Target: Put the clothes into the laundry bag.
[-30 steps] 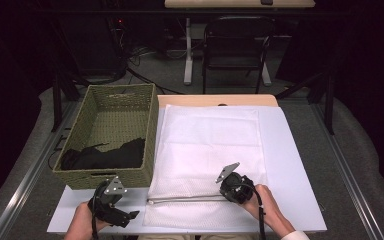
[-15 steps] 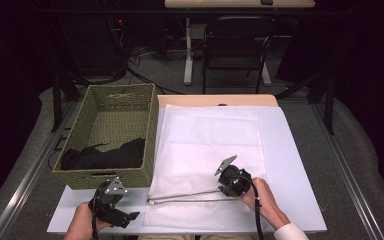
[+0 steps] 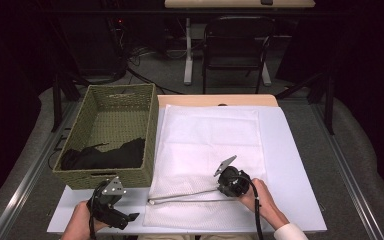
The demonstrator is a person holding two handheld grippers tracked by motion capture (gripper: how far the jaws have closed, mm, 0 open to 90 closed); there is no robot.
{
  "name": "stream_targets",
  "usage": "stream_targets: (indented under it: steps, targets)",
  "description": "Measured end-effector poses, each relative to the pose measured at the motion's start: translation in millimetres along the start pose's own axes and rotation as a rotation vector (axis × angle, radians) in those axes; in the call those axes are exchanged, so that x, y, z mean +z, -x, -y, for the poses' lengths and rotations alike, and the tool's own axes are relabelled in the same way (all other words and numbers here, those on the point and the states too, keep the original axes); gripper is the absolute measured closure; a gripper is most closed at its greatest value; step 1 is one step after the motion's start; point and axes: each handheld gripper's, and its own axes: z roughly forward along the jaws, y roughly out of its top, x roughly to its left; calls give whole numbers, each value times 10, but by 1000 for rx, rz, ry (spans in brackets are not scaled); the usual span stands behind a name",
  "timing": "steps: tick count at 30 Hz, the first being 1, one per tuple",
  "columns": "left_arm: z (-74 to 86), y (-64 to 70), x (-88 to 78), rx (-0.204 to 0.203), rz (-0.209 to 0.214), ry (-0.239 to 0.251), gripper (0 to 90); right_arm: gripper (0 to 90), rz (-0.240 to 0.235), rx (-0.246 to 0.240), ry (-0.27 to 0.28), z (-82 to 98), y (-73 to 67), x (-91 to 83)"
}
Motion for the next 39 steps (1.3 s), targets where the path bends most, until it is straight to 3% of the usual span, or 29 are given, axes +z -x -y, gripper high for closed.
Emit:
stream_targets:
  steps: [4, 10, 19, 28, 39]
  targets:
    - [-78, 32, -62, 9, 7, 18, 85, 886, 2, 9, 43, 2, 20, -92]
    - [-164, 3, -184, 28, 12, 27, 83, 885, 6, 17, 62, -1, 23, -131]
    - [-298, -72, -344, 64, 7, -6, 60, 885, 14, 27, 87, 2, 29, -177]
    - [-453, -289, -612, 79, -52, 5, 39, 885, 7, 34, 90, 8, 48, -197]
    - [-666, -503, -781, 125, -108, -59, 27, 885, 13, 30, 105, 20, 53, -235]
